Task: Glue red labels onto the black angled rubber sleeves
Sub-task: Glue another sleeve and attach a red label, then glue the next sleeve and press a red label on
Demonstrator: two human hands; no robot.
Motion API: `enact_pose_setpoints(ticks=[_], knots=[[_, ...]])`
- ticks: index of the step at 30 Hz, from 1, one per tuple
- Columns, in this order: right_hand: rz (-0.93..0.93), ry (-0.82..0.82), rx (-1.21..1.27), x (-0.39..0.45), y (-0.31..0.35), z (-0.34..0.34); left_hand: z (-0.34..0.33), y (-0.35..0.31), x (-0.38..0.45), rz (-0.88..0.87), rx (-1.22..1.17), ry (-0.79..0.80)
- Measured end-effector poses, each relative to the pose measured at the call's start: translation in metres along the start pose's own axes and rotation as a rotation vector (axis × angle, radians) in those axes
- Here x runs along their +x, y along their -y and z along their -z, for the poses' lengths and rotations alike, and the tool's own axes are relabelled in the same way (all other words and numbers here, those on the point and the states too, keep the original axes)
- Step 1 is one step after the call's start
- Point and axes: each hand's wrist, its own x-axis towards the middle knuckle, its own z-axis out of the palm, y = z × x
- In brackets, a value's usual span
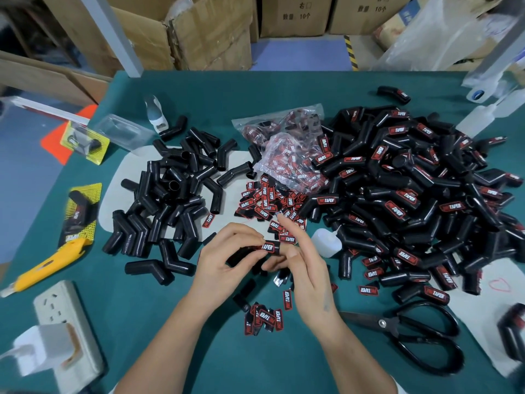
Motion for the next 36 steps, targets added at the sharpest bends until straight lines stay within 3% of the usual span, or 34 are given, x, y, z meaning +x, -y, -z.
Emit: enact_pose_setpoints(ticks=[7,16,21,24,28,32,34,36], knots=[[0.014,0.028,0.052,-0.001,0.004,-0.002,-0.002,-0.004,0.000,0.016,-0.012,0.055],[0.063,0.058,-0.141,-0.005,0.002,-0.004,0.000,-0.004,0.001,0.052,-0.018,0.100],[0.198,0.111,-0.256,-0.008,0.010,-0.005,0.001,-0.006,-0.001,0.049,-0.089,-0.033],[0.509,-0.073,-0.572,-0.012,0.017,-0.006,0.002,-0.010,-0.003,-0.008,-0.181,-0.028],[0.793,-0.348,-0.616,-0.023,0.036,0.014,-0.001,-0.008,-0.006,-0.008,-0.351,0.033],[0.657,-0.708,-0.402,-0.003,0.068,0.077,-0.005,0.005,-0.006,0.103,-0.137,-0.023],[0.506,-0.827,-0.209,0.023,0.075,0.113,-0.009,0.007,-0.006,0.116,-0.048,-0.016],[0.376,-0.895,-0.211,0.046,0.074,0.145,-0.011,0.006,-0.004,0.106,0.026,-0.008]])
